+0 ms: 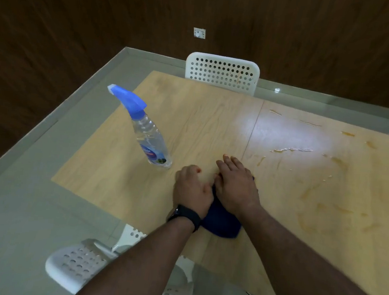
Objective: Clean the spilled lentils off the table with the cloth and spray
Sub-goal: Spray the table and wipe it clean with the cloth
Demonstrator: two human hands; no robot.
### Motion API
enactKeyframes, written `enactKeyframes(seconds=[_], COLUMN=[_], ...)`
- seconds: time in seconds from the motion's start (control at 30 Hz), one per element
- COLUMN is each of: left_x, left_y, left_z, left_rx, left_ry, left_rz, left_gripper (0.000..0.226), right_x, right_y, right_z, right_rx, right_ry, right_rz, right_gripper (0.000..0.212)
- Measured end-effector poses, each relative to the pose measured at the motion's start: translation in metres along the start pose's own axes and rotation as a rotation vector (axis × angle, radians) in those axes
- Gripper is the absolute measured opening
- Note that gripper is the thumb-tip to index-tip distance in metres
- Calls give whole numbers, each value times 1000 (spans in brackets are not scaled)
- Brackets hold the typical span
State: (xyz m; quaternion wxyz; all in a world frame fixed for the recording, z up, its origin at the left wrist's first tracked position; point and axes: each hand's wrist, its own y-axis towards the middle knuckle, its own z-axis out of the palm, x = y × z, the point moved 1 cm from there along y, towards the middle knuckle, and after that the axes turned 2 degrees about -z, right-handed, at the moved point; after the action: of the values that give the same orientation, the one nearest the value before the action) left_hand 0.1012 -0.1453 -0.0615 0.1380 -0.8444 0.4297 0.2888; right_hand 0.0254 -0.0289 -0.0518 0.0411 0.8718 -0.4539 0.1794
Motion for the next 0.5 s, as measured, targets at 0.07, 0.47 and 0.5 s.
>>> enactKeyframes(seconds=[0.07, 0.47, 0.5], left_x=[-11, -6, -5], left_y=[-6, -10, -8], left_z=[15, 54, 54], left_rx=[134, 341, 316], left_ry=[41, 477, 501], left_rz=[285, 517, 475], left_gripper=[28, 76, 76], right_x=[-17, -71, -73], right_y=[-8, -23, -25], right_z=[1, 13, 15], right_rx=[-20, -153, -166], right_ry=[2, 67, 79], right_rz=[48, 110, 107], right_gripper=[50, 50, 52])
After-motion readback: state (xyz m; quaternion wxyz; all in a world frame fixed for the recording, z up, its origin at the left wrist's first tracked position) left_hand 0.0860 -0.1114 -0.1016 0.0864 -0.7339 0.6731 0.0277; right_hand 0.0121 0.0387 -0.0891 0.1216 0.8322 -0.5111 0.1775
